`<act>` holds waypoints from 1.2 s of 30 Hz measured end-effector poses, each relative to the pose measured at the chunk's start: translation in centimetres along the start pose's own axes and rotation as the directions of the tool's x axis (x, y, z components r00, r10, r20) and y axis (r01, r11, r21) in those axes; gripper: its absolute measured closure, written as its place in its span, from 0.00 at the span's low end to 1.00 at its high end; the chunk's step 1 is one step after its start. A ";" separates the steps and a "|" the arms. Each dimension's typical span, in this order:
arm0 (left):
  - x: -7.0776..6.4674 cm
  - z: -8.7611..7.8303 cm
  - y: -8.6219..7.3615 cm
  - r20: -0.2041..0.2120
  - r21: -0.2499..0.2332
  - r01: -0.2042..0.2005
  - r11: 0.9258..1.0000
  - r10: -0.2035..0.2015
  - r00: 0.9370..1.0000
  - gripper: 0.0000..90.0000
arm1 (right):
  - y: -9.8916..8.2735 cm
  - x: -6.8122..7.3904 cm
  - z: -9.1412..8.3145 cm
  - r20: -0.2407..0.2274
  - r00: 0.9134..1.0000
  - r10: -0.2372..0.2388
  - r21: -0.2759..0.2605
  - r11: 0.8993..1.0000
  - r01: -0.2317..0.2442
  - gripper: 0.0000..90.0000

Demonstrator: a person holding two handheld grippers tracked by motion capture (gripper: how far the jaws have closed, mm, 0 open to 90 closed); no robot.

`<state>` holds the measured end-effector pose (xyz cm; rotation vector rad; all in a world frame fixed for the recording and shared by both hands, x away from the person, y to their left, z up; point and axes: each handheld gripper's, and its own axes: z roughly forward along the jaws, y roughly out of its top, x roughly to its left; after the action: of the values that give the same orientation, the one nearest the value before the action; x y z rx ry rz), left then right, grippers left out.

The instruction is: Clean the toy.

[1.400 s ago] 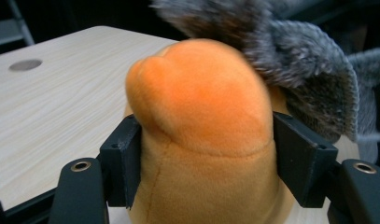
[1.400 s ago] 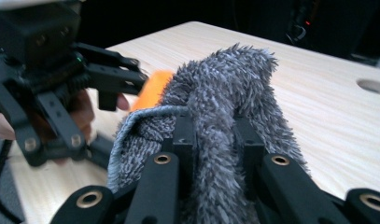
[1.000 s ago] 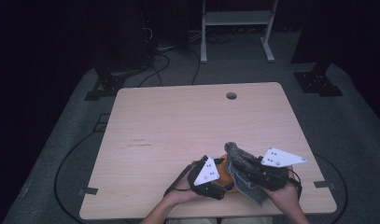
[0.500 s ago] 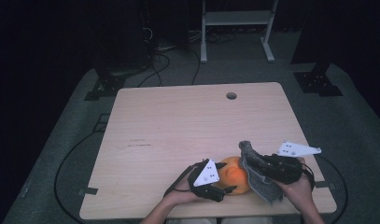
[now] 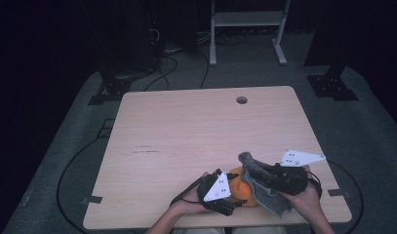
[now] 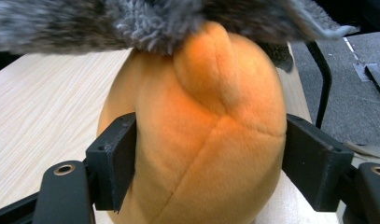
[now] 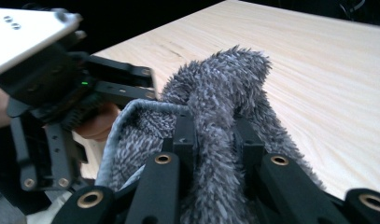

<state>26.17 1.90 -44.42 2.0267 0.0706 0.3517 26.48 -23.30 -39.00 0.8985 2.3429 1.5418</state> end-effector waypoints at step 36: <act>2.7 -1.1 -2.0 0.036 -0.042 0.186 0.982 -0.185 0.982 0.25 | -1.4 -1.7 -1.6 0.014 0.998 0.069 -0.057 0.996 -0.068 0.83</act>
<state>28.68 4.29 -45.09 1.9625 0.2281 0.2011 26.53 -25.89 -39.83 0.9834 2.2680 1.6121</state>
